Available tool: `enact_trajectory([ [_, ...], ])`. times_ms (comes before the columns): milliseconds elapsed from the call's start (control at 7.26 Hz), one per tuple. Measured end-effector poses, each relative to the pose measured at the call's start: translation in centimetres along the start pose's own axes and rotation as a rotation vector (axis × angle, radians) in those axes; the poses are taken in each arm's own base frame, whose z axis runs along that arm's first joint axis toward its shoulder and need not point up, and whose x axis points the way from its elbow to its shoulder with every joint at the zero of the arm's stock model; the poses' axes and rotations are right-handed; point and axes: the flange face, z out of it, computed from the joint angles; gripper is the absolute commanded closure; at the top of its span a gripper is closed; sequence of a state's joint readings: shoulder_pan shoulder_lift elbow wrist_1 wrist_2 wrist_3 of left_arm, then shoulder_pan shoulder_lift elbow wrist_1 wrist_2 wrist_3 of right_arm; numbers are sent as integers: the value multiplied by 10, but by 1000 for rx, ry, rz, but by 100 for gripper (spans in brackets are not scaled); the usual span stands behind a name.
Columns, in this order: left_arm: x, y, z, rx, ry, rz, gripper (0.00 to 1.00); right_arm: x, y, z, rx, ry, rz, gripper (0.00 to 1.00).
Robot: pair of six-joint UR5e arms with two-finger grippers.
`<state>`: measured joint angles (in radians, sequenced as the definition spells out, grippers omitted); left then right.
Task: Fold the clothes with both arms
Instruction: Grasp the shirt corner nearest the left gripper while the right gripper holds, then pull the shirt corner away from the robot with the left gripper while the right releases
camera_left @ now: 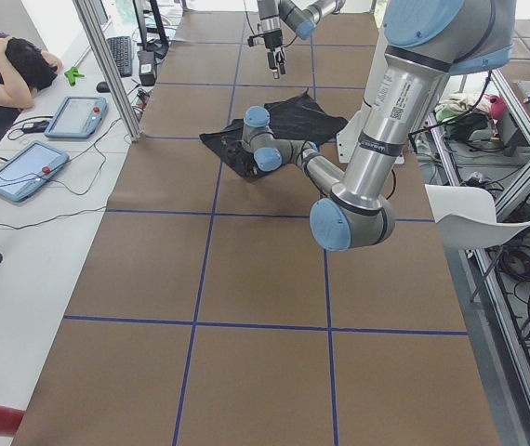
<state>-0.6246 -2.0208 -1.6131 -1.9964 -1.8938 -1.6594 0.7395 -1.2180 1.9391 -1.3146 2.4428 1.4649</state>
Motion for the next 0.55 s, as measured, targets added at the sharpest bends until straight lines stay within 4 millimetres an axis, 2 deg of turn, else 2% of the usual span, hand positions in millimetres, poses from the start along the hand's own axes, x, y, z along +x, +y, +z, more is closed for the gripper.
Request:
enact_trajectory([
  [138,3,-2,-12,9,-9,12,100,0,-1,-2,1,-2,1,0],
  [275,3,-14,-20,28,-18,10,100,0,-1,-3,2,-3,1,0],
  [551,3,-58,-27,88,-35,5,100,1,-3,-6,11,-4,3,0],
])
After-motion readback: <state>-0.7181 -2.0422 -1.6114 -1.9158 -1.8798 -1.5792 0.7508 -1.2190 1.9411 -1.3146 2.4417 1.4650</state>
